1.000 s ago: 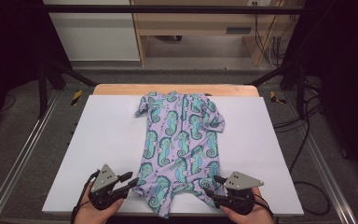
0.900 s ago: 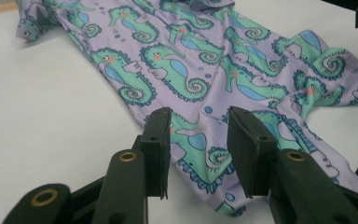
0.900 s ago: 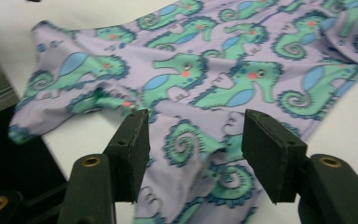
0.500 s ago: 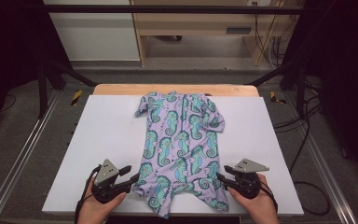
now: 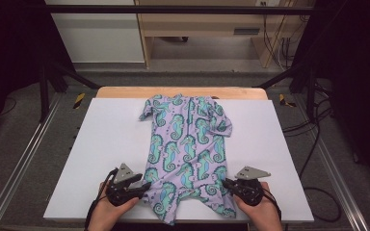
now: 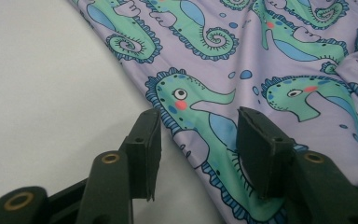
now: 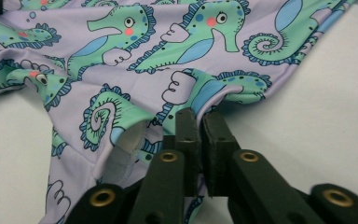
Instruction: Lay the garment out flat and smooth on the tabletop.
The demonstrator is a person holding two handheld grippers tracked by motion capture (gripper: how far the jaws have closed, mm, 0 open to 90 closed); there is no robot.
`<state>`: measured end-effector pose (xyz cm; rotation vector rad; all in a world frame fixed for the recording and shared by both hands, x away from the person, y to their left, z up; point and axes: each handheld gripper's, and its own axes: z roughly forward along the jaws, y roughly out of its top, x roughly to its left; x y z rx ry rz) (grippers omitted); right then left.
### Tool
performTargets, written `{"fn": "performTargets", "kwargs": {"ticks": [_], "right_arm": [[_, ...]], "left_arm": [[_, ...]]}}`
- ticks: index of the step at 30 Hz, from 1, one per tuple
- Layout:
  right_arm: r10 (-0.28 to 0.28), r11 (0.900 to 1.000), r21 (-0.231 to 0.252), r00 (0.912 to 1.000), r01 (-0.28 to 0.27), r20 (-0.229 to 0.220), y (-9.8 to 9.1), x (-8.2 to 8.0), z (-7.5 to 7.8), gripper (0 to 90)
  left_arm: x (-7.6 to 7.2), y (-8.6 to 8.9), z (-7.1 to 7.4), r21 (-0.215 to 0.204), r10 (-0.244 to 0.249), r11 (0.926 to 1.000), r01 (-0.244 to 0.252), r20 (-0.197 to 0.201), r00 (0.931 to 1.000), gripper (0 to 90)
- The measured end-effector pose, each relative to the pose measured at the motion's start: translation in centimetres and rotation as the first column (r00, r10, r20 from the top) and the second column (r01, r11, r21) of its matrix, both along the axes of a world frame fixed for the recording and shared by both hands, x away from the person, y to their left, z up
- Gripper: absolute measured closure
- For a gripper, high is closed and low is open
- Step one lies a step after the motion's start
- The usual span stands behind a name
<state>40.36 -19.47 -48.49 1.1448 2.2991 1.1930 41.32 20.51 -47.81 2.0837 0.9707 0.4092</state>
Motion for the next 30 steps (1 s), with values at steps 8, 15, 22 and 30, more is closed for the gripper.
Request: {"fn": "performTargets", "kwargs": {"ticks": [8,15,22,30], "right_arm": [[0.003,1.0000,0.001,0.9997,-0.003,-0.026,-1.5,-1.8,-0.4,88.3],[-0.038,0.9985,0.039,0.9992,0.039,-0.009,-1.8,-1.6,-0.2,63.6],[-0.057,0.9969,0.055,0.9982,0.056,0.017,-1.2,-0.3,0.1,42.4],[-0.025,0.9995,0.019,0.9997,0.025,0.001,-0.3,0.2,-0.4,45.2]], "left_arm": [[0.3,-0.1,-0.4,0.021,-0.002,0.9998,0.002,-0.008,1.0000,53.5],[0.8,-0.6,-0.4,0.021,-0.006,0.9998,0.006,-0.011,0.9999,53.6],[1.0,-0.5,-0.6,0.022,-0.012,0.9997,0.013,-0.019,0.9997,56.2],[0.6,-0.7,-0.6,0.034,-0.053,0.9980,0.053,-0.016,0.9985,70.4]]}}
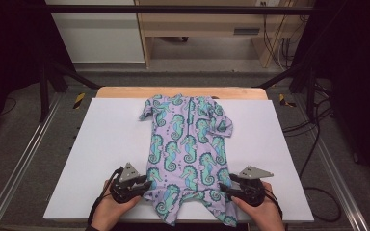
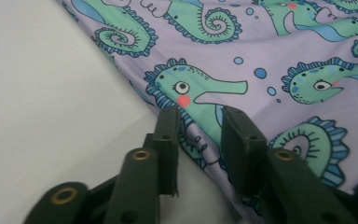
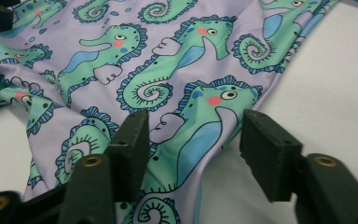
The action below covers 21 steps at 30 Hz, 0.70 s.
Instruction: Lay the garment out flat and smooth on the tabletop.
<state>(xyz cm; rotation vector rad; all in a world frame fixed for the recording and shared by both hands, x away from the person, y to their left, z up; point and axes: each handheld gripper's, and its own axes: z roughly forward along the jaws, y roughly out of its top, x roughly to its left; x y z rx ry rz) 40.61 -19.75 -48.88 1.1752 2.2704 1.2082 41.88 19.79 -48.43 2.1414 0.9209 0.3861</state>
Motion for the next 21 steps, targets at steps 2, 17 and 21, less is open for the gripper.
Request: {"fn": "performTargets", "kwargs": {"ticks": [2,17,21], "right_arm": [[0.009,0.9999,-0.007,1.0000,-0.009,0.000,0.2,0.1,0.0,49.2],[0.055,0.9969,-0.058,0.9983,-0.053,0.019,1.0,0.8,-0.5,86.6],[0.058,0.9973,-0.048,0.9981,-0.057,0.020,0.8,0.7,-0.5,87.8]], "left_arm": [[0.0,0.0,-0.1,-0.001,-0.002,1.0000,0.002,0.004,1.0000,74.3],[0.1,0.4,-0.3,-0.043,-0.035,0.9985,0.035,0.004,0.9994,89.6],[0.2,0.4,-0.3,-0.049,-0.034,0.9982,0.034,0.007,0.9994,89.7]]}}
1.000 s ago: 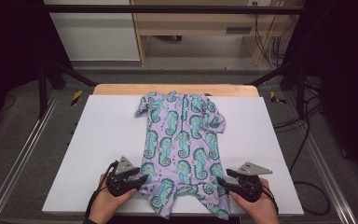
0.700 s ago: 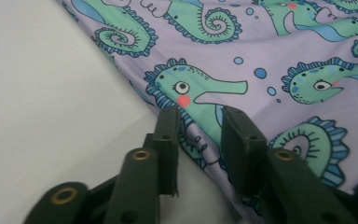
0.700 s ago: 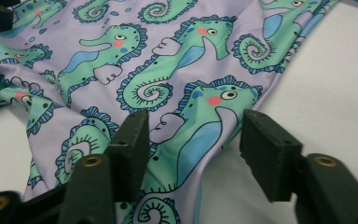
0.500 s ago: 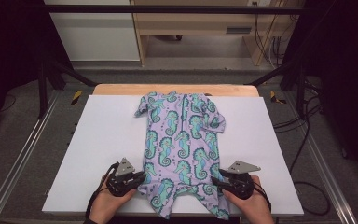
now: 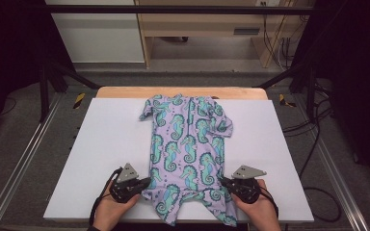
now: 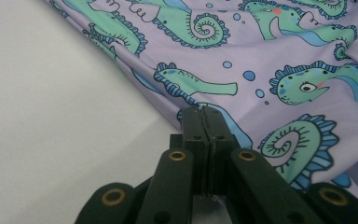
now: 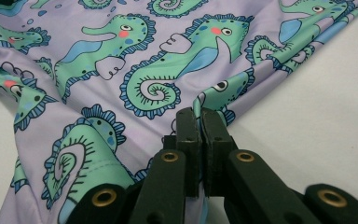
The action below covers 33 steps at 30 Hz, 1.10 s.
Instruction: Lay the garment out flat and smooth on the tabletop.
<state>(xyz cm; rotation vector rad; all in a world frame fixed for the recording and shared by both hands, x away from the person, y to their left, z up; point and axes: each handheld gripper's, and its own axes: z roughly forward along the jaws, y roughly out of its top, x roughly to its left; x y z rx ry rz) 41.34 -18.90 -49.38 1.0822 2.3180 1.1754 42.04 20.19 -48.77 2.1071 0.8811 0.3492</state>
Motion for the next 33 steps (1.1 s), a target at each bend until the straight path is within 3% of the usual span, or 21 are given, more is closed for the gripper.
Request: {"fn": "performTargets", "kwargs": {"ticks": [12,20,33], "right_arm": [[0.018,0.9988,0.044,0.9997,-0.019,0.014,-0.8,0.0,0.2,88.2],[0.024,0.9989,0.041,0.9996,-0.025,0.015,-0.8,0.0,0.2,88.2],[0.046,0.9983,0.034,0.9987,-0.046,0.022,-1.4,-2.2,0.4,88.4]], "left_arm": [[0.1,0.5,0.0,-0.006,-0.004,1.0000,0.004,-0.009,1.0000,89.8],[0.1,0.4,0.0,-0.008,0.000,1.0000,0.000,-0.011,0.9999,89.9],[-1.9,0.8,0.5,-0.011,-0.021,0.9997,0.021,0.002,0.9998,89.8]]}}
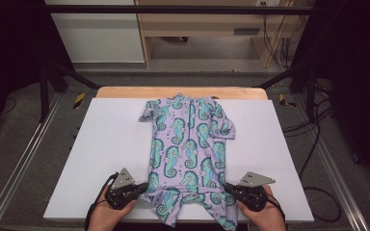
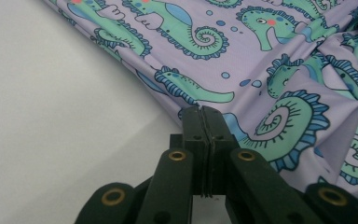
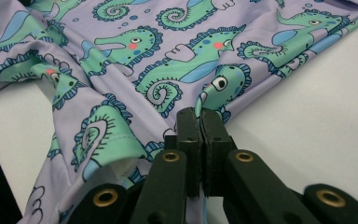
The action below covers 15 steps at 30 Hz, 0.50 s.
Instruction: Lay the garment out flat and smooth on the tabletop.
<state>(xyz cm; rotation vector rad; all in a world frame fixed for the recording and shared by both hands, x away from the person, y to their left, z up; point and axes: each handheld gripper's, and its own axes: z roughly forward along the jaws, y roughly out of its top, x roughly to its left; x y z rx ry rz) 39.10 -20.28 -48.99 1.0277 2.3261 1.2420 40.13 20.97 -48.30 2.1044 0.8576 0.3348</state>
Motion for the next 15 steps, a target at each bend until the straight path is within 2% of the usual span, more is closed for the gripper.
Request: {"fn": "performTargets", "kwargs": {"ticks": [9,15], "right_arm": [[0.001,1.0000,0.007,1.0000,-0.001,0.003,0.0,0.0,0.1,88.4],[0.015,0.9998,0.010,0.9998,-0.015,0.010,0.0,-1.5,0.5,88.4]], "left_arm": [[-0.2,0.1,0.1,-0.004,0.002,1.0000,-0.002,0.005,1.0000,89.9],[-2.1,0.5,0.6,-0.005,-0.008,1.0000,0.008,0.015,0.9999,89.8]]}}
